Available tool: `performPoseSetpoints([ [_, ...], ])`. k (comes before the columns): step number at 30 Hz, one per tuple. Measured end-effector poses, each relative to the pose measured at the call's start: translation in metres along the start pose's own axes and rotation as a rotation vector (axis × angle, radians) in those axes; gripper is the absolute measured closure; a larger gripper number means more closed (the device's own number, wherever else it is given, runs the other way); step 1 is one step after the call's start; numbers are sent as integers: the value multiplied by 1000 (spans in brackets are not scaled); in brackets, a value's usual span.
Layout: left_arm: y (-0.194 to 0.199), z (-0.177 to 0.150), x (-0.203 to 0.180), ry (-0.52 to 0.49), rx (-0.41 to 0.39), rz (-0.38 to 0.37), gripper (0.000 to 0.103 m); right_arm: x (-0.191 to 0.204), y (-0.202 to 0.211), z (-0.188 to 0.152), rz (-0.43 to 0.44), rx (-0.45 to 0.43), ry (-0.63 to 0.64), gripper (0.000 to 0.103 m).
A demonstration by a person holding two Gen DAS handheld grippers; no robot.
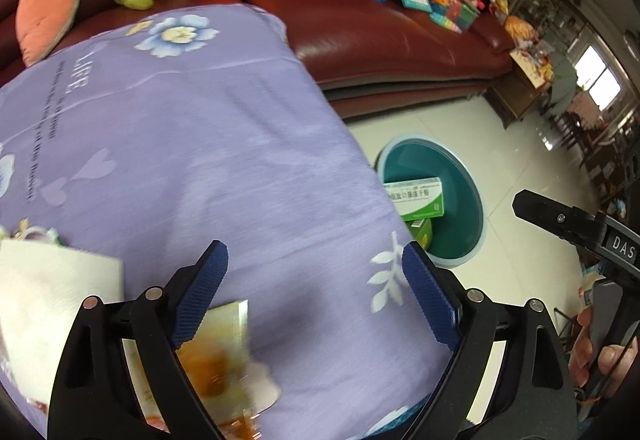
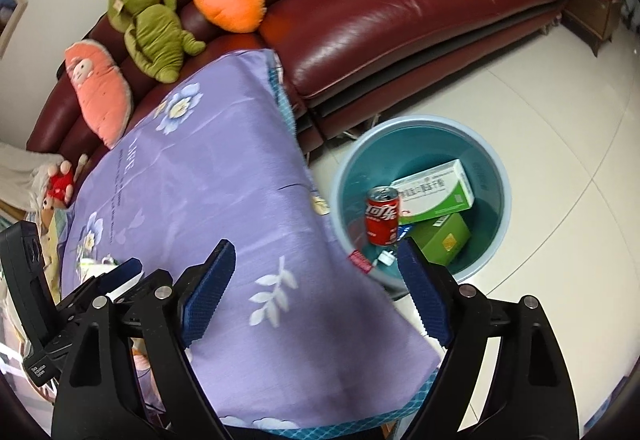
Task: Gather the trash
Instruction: 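Move right tool to yellow snack packet while left tool moves to paper towel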
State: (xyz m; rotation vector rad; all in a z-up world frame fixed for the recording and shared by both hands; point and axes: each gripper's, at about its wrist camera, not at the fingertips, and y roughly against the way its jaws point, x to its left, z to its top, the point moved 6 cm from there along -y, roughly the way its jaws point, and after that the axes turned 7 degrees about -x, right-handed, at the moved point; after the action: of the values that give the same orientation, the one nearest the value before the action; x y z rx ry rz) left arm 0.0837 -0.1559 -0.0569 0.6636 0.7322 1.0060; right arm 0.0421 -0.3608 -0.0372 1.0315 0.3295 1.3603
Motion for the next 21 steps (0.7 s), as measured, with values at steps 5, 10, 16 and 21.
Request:
performPoseSetpoints([
  [5,27,-2,38,47,-37,37,13,35,-2,-10,24,22,61,23],
  [10,56,-2,86,109,-75,88,13,74,-9,-21,53,51,128,23],
  [16,87,-10,142,180,-114,140,11,130,-20,-38,105,102,233,23],
  [21,104,-29,179,237,-112,173,11,175,-33,-62,151,162,324,23],
])
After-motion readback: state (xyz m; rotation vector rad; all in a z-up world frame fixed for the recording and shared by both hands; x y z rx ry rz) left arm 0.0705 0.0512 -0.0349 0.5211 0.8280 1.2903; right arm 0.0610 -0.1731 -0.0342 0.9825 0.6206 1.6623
